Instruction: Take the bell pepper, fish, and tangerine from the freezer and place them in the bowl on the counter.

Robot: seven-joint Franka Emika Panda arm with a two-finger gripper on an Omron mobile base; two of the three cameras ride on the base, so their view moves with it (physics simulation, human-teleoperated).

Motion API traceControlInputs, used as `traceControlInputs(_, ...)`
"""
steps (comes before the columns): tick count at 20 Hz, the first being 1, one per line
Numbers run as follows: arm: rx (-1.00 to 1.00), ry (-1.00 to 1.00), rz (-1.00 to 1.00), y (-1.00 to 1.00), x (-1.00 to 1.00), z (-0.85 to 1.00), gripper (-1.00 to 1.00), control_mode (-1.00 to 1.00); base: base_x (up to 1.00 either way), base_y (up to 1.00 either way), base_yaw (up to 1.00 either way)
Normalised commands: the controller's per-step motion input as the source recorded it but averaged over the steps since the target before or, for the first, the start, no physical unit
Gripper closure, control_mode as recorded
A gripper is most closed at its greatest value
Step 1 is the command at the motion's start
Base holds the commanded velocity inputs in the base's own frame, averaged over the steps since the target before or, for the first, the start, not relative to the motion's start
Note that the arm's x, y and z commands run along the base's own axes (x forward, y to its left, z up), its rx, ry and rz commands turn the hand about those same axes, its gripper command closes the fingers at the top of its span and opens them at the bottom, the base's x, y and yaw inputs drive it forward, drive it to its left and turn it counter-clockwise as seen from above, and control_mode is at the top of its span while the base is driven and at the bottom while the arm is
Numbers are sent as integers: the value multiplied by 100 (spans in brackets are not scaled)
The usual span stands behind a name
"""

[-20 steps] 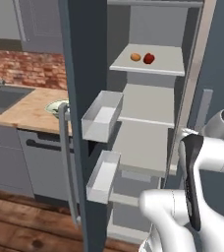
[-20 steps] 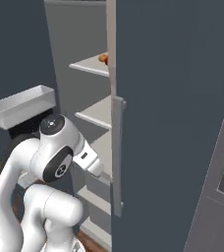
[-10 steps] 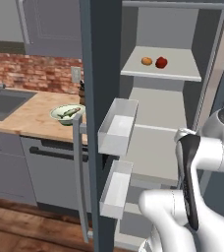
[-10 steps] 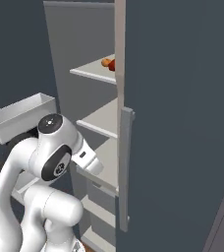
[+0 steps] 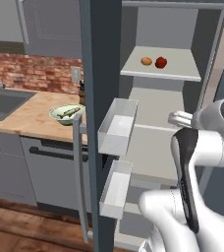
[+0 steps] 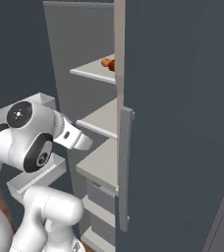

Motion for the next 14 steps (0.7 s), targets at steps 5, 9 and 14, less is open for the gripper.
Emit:
traceControlInputs(5,-20,-33,17,43,1,100,-100,-100,0,0,0)
traceControlInputs(9,-16,-24,16,23,6,100,-100,-100,0,0,0)
traceControlInputs(14,-9,1,14,6,22,100,-100,-100,0,0,0)
